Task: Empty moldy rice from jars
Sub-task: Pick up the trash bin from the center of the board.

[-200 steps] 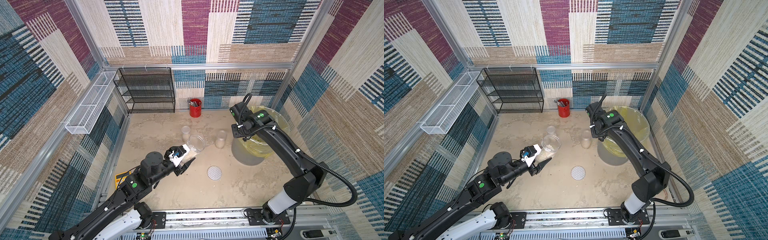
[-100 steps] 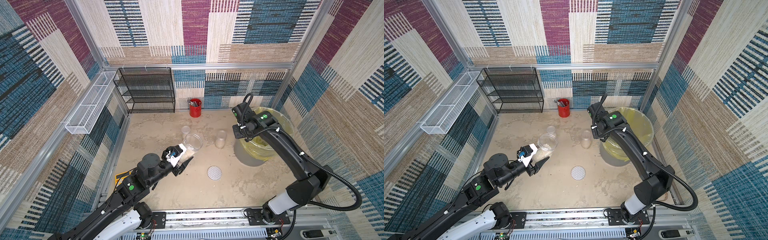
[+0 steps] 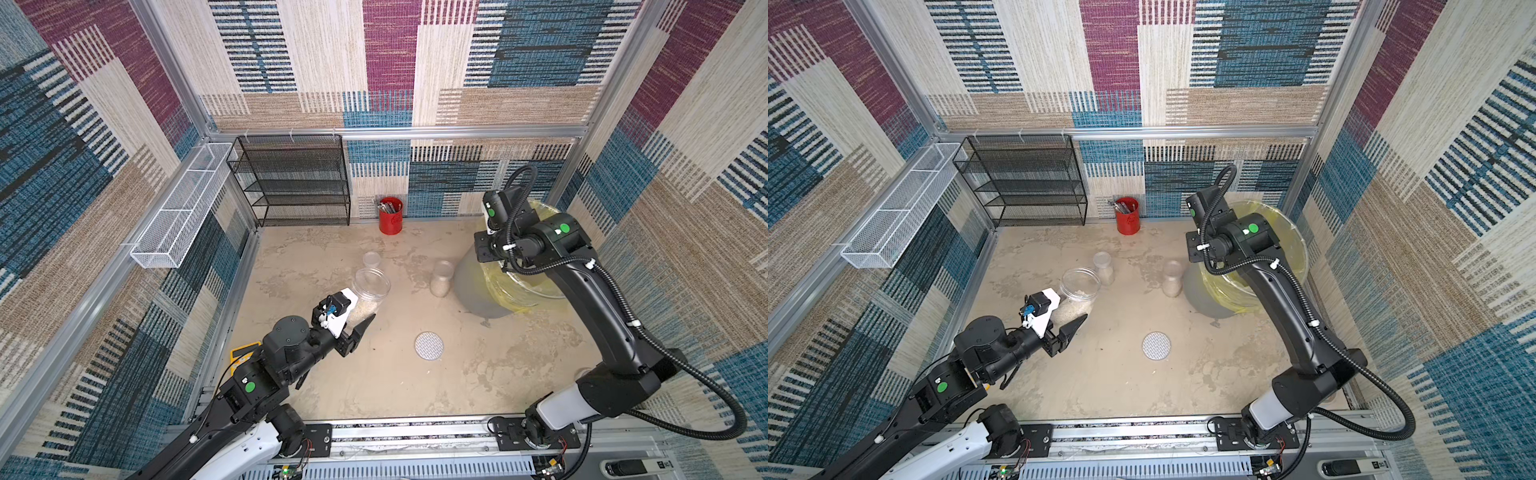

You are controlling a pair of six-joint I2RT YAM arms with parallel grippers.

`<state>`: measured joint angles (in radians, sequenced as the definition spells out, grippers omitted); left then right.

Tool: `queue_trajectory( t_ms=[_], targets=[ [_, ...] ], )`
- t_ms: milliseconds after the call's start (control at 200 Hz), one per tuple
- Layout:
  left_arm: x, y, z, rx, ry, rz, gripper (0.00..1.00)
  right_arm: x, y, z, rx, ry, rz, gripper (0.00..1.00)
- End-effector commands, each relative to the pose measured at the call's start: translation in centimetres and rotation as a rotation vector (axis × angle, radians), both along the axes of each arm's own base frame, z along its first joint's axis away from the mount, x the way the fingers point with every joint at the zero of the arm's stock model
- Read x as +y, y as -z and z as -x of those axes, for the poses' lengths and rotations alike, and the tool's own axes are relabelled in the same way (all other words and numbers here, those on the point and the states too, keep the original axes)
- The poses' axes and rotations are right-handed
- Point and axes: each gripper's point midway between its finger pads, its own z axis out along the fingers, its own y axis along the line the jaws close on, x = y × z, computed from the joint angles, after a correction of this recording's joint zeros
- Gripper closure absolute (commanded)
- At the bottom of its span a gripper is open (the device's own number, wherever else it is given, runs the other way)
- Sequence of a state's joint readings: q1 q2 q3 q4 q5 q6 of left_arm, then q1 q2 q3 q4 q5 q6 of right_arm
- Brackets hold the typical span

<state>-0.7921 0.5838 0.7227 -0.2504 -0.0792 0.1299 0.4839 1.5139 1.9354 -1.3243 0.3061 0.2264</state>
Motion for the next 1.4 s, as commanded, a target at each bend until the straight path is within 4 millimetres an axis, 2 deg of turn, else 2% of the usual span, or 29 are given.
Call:
queue_trajectory(
  t_ms=[0,145,300,586,736,806,921,1087,1172,1332,1392],
  targets=[
    [0.6,-0.6,-0.2,0.007,-0.038,0.037,0.72,-1.0,-2.2,0.6,-0.064,0.025,0.001,0.98],
    [0.9,-0.8,0.0,0.011,-0.044,0.042,0.72,-1.2,-4.6,0.6,-0.128,0.035,-0.028,0.98],
    [1.2,-0.9,0.0,0.015,-0.054,0.039,0.72,-0.1,-9.6,1.1,-0.243,-0.018,-0.141,0.97],
    [2.5,-1.1,0.0,0.035,-0.117,0.063,0.72,2.9,-15.1,3.0,-0.368,-0.214,-0.307,0.98],
    [3.3,-1.0,0.2,0.037,-0.146,0.100,0.72,5.7,-19.4,5.3,-0.488,-0.417,-0.447,0.97],
    [3.9,-1.0,0.3,0.033,-0.169,0.113,0.72,6.4,-20.7,5.8,-0.523,-0.461,-0.481,0.97],
    [5.1,-1.0,0.6,0.035,-0.211,0.130,0.72,8.5,-21.0,5.8,-0.513,-0.563,-0.521,0.97],
    [7.8,-1.2,1.3,0.044,-0.298,0.193,0.72,13.4,-20.7,6.9,-0.504,-0.724,-0.527,0.97],
    [9.0,-1.3,1.8,0.042,-0.333,0.231,0.72,16.3,-19.8,7.5,-0.479,-0.804,-0.524,0.97],
    [11.3,-1.2,2.6,0.023,-0.397,0.246,0.72,20.9,-16.7,6.4,-0.415,-0.860,-0.460,0.98],
    [12.0,-1.0,2.9,0.021,-0.415,0.248,0.72,22.8,-15.7,6.8,-0.396,-0.908,-0.435,0.98]
  ],
)
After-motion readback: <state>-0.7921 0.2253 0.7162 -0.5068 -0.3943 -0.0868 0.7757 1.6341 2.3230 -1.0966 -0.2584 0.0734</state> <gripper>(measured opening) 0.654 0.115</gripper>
